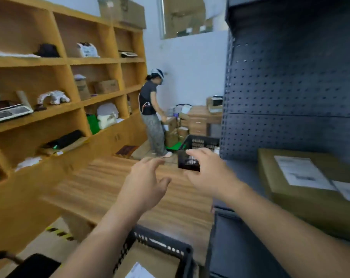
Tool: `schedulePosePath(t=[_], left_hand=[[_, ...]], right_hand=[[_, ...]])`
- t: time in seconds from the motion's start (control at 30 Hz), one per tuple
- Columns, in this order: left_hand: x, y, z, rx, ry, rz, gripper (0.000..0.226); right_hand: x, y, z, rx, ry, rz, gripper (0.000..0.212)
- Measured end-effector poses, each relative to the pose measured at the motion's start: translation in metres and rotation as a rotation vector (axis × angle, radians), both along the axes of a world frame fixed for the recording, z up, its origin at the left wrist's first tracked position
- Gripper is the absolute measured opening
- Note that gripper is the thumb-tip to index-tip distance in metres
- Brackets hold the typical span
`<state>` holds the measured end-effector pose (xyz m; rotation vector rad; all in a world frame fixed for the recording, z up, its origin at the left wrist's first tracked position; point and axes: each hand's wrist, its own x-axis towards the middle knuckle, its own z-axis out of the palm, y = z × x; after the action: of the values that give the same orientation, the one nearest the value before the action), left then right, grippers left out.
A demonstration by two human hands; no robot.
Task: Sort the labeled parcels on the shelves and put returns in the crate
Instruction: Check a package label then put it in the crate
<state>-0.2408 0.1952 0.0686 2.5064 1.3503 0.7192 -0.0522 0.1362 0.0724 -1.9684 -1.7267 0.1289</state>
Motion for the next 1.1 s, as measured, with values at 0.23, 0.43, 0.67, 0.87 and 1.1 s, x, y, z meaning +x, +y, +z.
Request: schedulePosePath(t=[0.23, 0.43, 0.67, 0.87, 1.1], left_hand=[[0.181, -0.119, 0.021, 0.008, -0.071, -0.576, 0.047], [0.304, -0.273, 0.042, 0.039, -0.13, -1.018, 0.046], [0.392, -0.468, 0.046, 0.031, -0.124, -1.388, 0.046], [0.444, -0.608, 0.038, 0.026, -0.129, -1.545, 0.046], [0.503, -0.727, 0.029, -0.016, -0.096, -1.692, 0.049]], right_hand=[[0.119, -0.209, 0.012, 0.111, -0.019, -0.588, 0.059], [0.169, -0.421, 0.023, 0.139, -0.086, -1.094, 0.06], [0.177, -0.626, 0.027, 0.118, -0.076, -1.466, 0.058], [0.187, -0.751, 0.027, 0.103, -0.078, -1.637, 0.059], [0.209, -0.862, 0.019, 0.063, -0.053, -1.799, 0.062]])
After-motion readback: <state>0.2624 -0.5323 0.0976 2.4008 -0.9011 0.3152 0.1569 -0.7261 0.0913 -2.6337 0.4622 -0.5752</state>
